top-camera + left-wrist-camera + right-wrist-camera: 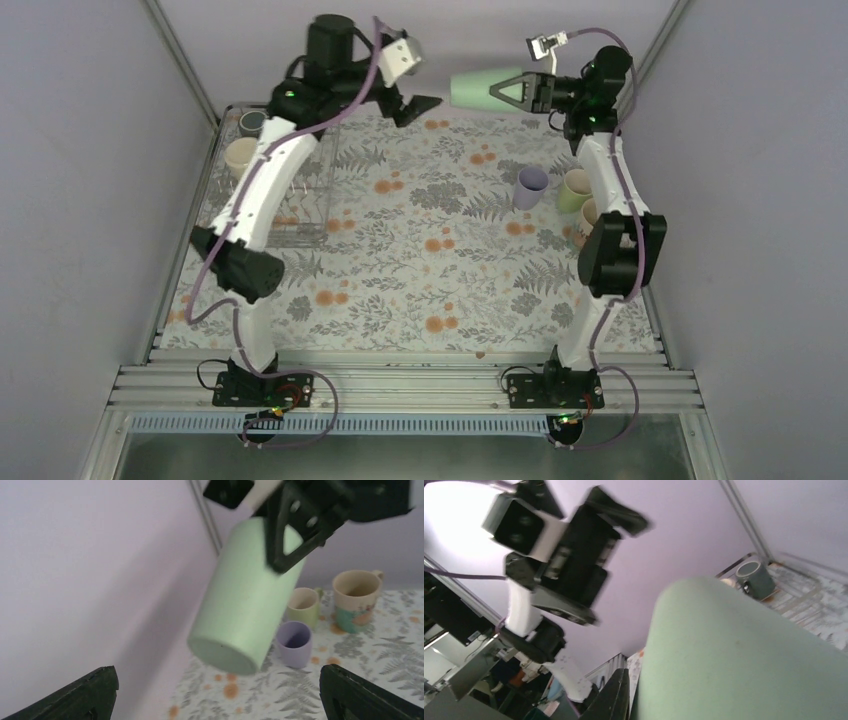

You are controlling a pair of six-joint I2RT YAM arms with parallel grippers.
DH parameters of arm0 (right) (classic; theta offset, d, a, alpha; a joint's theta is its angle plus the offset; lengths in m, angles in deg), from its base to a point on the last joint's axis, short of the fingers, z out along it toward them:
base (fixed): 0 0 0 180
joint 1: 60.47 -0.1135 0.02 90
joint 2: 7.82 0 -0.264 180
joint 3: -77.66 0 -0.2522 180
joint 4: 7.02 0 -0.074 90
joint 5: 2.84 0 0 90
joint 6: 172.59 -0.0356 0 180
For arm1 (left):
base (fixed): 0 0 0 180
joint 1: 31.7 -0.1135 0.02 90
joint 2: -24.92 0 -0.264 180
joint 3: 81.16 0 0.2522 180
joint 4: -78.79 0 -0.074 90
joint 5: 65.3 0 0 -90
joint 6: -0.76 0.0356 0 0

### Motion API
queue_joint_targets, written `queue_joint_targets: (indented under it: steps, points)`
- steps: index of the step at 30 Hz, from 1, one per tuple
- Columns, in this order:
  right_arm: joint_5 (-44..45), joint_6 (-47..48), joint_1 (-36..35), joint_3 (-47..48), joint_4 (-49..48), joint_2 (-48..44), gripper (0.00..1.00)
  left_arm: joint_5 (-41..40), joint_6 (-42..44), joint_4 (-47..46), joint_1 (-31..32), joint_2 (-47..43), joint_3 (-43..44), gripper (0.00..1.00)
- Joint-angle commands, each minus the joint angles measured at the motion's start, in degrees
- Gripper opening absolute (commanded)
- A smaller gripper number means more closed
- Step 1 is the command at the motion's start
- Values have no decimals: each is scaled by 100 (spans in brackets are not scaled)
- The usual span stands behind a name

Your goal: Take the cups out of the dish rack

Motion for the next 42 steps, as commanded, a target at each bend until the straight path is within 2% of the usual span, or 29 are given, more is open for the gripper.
queue_joint_targets:
  steps: [1,6,10,13,18,24,26,27,29,32,34,39,42]
  points:
    - [-1152,-842,29,1127,-1024,699,11,-304,247,-355,-328,-980,-431,100]
    - [-1197,-965,103,1897,-1613,1068,10,-944,556,-493,-413,-1644,-1089,100]
    - [-1143,-1209,370,2276,-2035,1356,8,-1342,748,-475,-473,-1838,-1395,100]
    - [-1079,-1179,545,2573,-2042,1608,3,-1482,811,-522,-489,-1963,-1496,100]
    - [-897,-1009,909,3051,-1983,1818,3,-1718,863,-541,-493,-2109,-1569,100]
    - [-503,-300,1381,3301,-1277,1861,3,-2091,1045,-628,-493,-2256,-1765,100]
    - [-90,726,1570,3627,-238,1859,3,-2104,1042,-616,-492,-2269,-1729,100]
    - [148,1835,1622,3887,1105,1862,3,-2115,1041,-593,-492,-2263,-1707,100]
    - [696,3060,1678,4105,2321,1765,3,-2172,1059,-576,-492,-2289,-1712,100]
    - [1183,3638,1739,3778,2563,1538,3,-2283,1144,-599,-501,-2392,-1849,100]
    - [1709,4475,1728,3978,3351,1500,3,-2408,1213,-664,-507,-2477,-2013,100]
    - [3120,6411,1539,3749,5179,1227,3,-2919,1497,-879,-533,-2683,-2510,100]
    - [4440,7641,1158,3006,6045,674,3,-3206,1667,-935,-574,-2788,-2712,100]
